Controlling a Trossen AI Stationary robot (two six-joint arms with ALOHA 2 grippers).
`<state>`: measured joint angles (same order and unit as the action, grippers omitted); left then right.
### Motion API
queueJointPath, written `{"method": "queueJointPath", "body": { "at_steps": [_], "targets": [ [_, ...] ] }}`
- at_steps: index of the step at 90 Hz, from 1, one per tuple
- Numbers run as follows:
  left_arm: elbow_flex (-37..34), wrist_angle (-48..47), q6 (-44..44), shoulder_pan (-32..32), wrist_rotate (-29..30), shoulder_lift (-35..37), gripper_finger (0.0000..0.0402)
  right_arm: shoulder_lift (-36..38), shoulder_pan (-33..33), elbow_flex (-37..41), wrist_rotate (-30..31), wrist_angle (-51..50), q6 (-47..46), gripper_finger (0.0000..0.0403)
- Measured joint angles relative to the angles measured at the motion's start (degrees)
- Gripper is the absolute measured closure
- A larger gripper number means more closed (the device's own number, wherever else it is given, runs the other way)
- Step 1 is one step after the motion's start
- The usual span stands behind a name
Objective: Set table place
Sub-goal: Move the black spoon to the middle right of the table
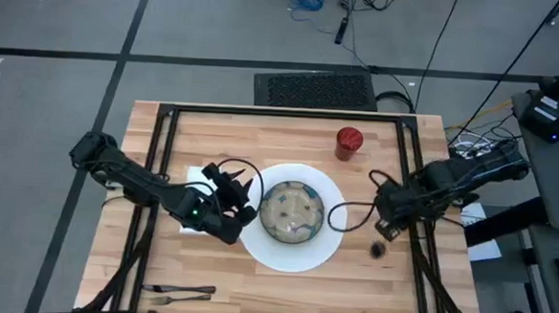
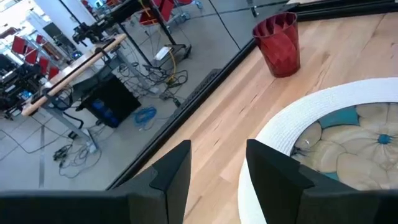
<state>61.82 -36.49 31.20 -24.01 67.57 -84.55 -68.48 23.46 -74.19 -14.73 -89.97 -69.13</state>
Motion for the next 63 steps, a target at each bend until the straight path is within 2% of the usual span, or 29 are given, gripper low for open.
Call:
{"method": "queueJointPath", "body": {
  "at_steps": [14,26,37,46,63],
  "targets": [
    [0.0,0.13,-0.02,0.0,-0.06,0.0,0.026,-3.58,-0.82,0.0,-1.2,0.53,8.66,0.0403],
    [0.0,0.13,-0.02,0.0,-0.06,0.0,0.026,-6.68,-3.02,0.0,-8.08,3.79,15.54,0.0403],
    [0.0,0.2,-0.01,0.0,-0.08,0.0,0.026,-10.07,-5.34,0.0,-11.86,4.52,22.8,0.0403],
    [0.0,0.93,-0.04,0.0,-0.09,0.0,0.026,-13.76,-7.6,0.0,-12.31,-0.24,26.82,0.0403],
    [0.0,1.51,-0.04,0.0,-0.11,0.0,0.026,-20.73,-8.87,-3.4,-9.93,0.93,36.23,0.0403]
  ]
}}
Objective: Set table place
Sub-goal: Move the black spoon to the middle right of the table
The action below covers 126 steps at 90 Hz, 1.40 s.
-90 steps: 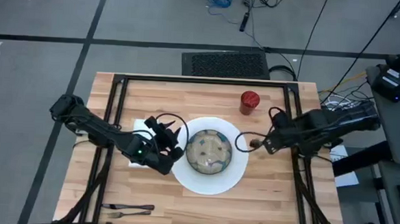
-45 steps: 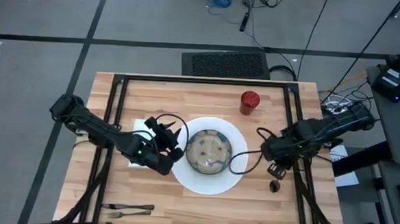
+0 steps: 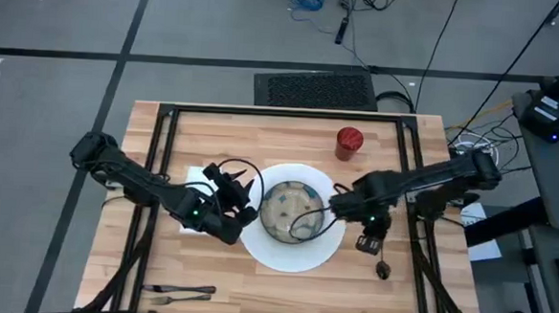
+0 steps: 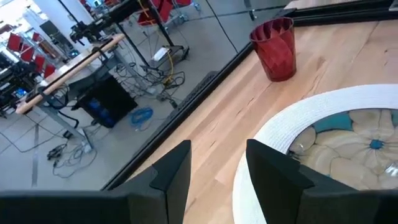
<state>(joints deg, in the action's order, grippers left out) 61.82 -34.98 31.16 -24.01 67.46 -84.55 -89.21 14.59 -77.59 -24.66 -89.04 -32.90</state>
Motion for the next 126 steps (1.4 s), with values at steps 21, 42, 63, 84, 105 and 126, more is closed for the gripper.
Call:
{"method": "queueJointPath", "body": {
  "at_steps": [21,42,63,84,105,126],
  "targets": [
    [0.0,0.02,0.04,0.0,-2.54,0.0,0.026,-2.2,0.02,-12.27,10.51,-0.95,2.79,0.0403],
    [0.0,-0.09,2.23,-0.41,-3.23,-0.6,0.026,2.54,0.09,-16.01,32.35,-1.08,-4.99,0.0403],
    [0.0,-0.06,4.58,-2.14,-3.64,-2.99,0.026,4.88,2.85,-8.85,48.5,-1.01,-23.16,0.0403],
    [0.0,-0.23,7.34,-4.24,-3.66,-5.36,0.026,11.07,10.28,-0.94,56.35,-1.0,-44.15,0.0403],
    [0.0,0.0,7.5,-4.66,-3.59,-5.38,0.026,12.15,18.21,5.64,50.77,-0.94,-54.21,0.0403],
    [0.0,0.63,7.56,-4.55,-2.95,-5.38,0.026,13.77,27.72,6.11,48.1,-0.93,-64.15,0.0403]
  ]
}}
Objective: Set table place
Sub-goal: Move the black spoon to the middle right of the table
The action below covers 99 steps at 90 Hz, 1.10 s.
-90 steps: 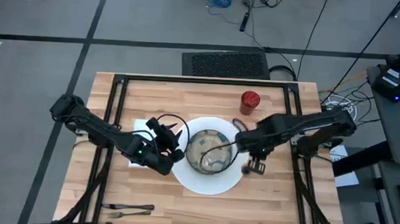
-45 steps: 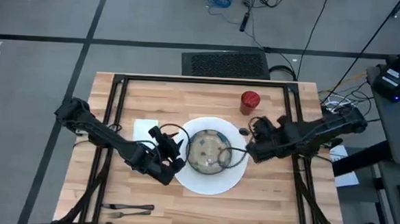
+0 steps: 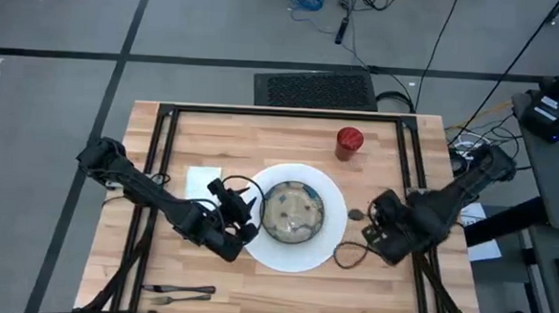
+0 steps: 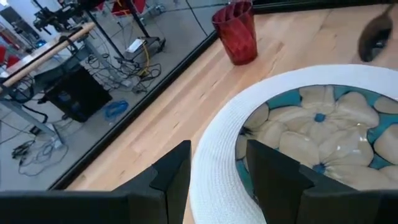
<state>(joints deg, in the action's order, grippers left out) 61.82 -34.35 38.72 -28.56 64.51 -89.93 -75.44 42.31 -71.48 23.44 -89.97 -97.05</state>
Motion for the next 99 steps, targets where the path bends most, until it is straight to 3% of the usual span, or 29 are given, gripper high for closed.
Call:
{"method": "queueJointPath", "body": {
  "at_steps": [11,31,46,59,76,99],
  "targets": [
    [0.0,0.99,0.0,0.04,0.89,0.0,0.026,2.53,3.63,2.09,1.32,0.16,-5.12,0.0403],
    [0.0,1.01,-0.02,0.02,0.9,0.0,0.026,8.35,4.78,14.67,3.15,-0.11,-17.29,0.0403],
    [0.0,0.98,0.0,0.02,0.9,0.0,0.026,10.94,4.67,17.09,11.04,0.08,-21.53,0.0403],
    [0.0,1.06,0.02,0.02,0.9,0.0,0.026,11.27,3.54,19.48,13.33,0.0,-23.86,0.0403],
    [0.0,1.35,0.02,0.02,0.85,0.01,0.026,8.87,2.64,25.14,9.05,-0.08,-29.25,0.0403],
    [0.0,1.48,0.01,0.18,0.7,0.01,0.026,5.12,2.79,22.61,-0.89,1.28,-26.32,0.0403]
  ]
}}
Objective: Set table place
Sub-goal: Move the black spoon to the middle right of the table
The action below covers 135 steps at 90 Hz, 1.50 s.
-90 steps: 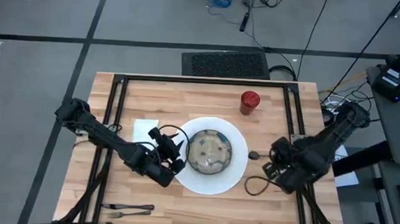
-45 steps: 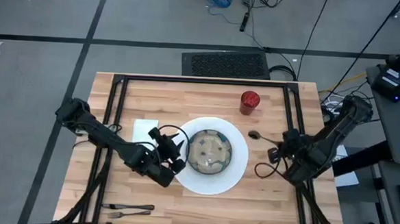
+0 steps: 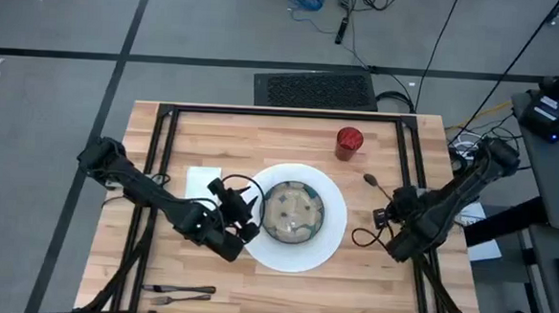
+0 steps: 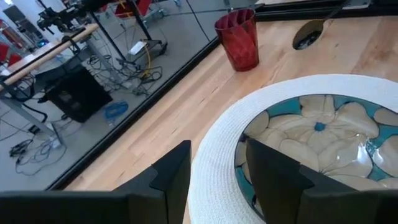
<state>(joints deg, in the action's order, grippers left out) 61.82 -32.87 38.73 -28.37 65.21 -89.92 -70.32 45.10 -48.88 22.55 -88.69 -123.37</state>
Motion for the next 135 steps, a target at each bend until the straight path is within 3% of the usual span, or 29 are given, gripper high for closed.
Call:
{"method": "queueJointPath", "body": {
  "at_steps": [33,55,92,121,135],
  "targets": [
    [0.0,1.03,-0.05,0.01,0.42,0.01,0.026,-6.72,-0.45,-0.2,-5.68,11.77,-0.13,0.0403],
    [0.0,0.41,-0.68,0.55,-3.31,0.01,0.026,-10.59,-2.36,-0.2,-15.41,16.39,-2.72,0.0403],
    [0.0,0.17,-5.55,0.67,-5.4,0.01,0.026,-12.36,-12.28,3.09,-15.06,26.38,-1.57,0.0403],
    [0.0,-2.63,-13.78,0.45,-5.03,0.03,0.026,-12.29,-13.31,4.71,-14.86,29.03,-4.61,0.0403],
    [0.0,-2.35,-15.54,0.66,-4.8,0.03,0.026,-9.14,-13.3,13.52,-14.72,44.03,-2.24,0.0403]
  ]
}}
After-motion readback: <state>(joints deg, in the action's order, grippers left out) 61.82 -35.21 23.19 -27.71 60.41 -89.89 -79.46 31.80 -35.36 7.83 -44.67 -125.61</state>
